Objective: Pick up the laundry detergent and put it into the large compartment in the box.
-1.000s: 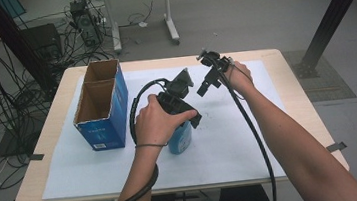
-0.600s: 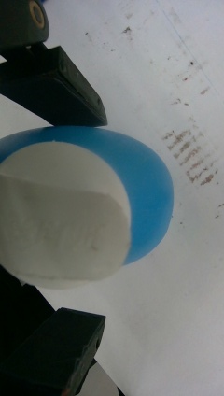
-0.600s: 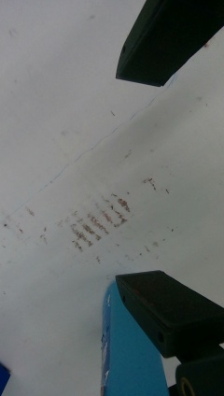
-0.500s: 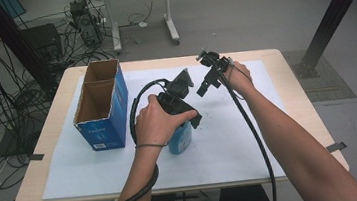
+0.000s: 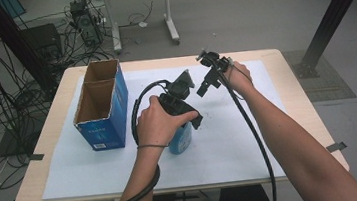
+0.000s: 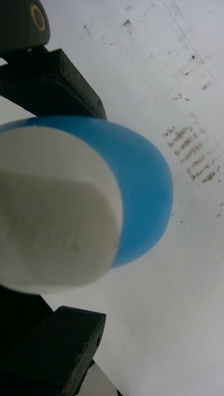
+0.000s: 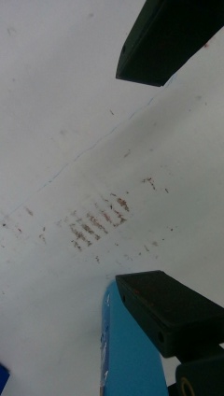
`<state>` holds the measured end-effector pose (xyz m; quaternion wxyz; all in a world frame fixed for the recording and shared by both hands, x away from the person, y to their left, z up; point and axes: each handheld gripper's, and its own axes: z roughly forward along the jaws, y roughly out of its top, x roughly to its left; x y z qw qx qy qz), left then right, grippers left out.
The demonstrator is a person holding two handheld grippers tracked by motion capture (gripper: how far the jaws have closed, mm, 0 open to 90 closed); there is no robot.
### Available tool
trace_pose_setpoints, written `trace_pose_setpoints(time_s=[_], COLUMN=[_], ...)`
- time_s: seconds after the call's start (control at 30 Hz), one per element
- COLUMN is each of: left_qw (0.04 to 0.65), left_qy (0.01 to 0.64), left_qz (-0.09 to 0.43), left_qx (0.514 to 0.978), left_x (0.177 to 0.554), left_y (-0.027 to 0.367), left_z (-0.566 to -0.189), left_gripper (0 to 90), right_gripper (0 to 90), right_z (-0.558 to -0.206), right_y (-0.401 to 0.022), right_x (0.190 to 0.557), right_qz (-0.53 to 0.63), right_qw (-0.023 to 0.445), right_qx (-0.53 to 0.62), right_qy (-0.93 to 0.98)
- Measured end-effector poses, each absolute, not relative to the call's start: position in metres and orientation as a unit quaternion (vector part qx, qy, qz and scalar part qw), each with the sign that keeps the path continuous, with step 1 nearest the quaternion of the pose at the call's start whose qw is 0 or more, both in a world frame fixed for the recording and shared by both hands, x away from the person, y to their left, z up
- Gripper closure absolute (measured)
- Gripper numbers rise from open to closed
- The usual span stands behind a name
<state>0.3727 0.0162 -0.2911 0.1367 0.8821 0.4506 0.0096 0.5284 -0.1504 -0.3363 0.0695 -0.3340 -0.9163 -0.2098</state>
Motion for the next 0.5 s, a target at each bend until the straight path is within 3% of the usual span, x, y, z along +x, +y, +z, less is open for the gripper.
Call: trace_pose_setpoints(time_s=[0.5], left_qw=[0.139], left_qy=[0.454], left_qz=[0.016], left_qx=[0.88], left_x=[0.3727], left_y=[0.0202], left_z=[-0.2887], left_gripper=[24.1], right_gripper=[3.2], right_z=[-0.3361], right_y=[-0.1509], right_x=[0.5282], right_qz=[-0.209], right_qw=[0.07], right_qx=[-0.334], right_qy=[-0.916])
